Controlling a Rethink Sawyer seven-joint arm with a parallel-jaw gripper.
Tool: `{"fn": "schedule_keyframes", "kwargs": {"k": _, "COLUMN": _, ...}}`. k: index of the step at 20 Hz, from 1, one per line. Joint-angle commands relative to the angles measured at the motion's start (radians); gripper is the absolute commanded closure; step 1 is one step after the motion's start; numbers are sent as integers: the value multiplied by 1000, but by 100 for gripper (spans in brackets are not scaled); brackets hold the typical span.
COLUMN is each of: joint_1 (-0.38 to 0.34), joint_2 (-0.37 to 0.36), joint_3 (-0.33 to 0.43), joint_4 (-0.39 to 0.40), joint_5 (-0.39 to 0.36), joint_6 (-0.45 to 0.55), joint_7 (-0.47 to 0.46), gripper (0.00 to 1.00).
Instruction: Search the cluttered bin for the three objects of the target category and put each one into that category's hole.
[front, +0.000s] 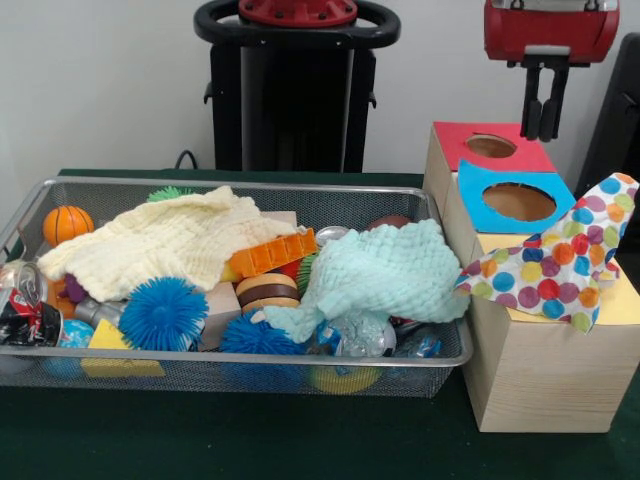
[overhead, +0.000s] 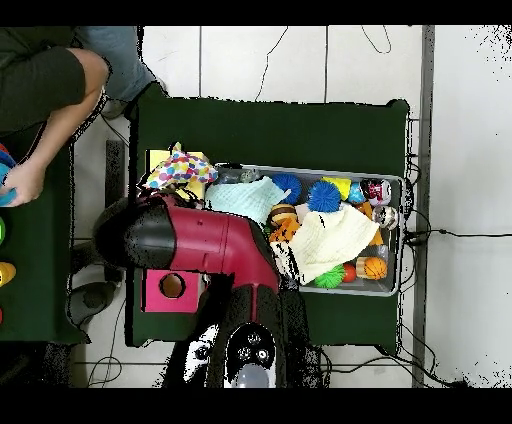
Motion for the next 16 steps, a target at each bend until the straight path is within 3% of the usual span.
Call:
{"fn": "schedule_keyframes", "kwargs": {"k": 1, "joint_1": -37, "joint_2": 67, "joint_3": 83, "joint_4": 43, "joint_5": 4, "joint_6": -96, "joint_7": 136, "gripper": 100}}
{"fn": "schedule_keyframes", "kwargs": {"k": 16, "joint_1": -38, "joint_2": 111, "joint_3": 92, "joint_4": 13, "joint_5": 16, "joint_6": -140, "joint_7": 147, "gripper": 100}}
